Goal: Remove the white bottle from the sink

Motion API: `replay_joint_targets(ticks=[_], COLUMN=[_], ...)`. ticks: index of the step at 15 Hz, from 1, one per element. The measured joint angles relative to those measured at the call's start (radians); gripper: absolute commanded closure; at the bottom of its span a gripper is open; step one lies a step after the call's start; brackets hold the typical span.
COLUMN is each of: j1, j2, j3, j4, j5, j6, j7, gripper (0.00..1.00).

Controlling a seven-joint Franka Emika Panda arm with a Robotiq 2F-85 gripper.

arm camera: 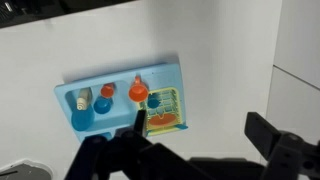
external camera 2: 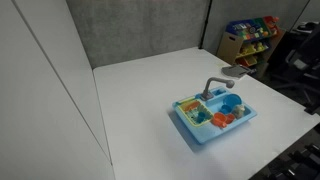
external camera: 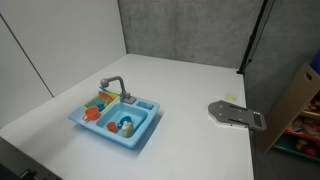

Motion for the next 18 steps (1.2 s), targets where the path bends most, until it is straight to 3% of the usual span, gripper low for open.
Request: replay_joint_targets(ticks=[12,18], j1=[-0.002,-0.029], j2=[0.001,0.042], j3=[0.0,-0.001], j4=[0.006,0.083], j5=[0.0,-0.009], j6=[0.0,-0.001], j7=[0.0,0.0], gripper=[0.0,0.0])
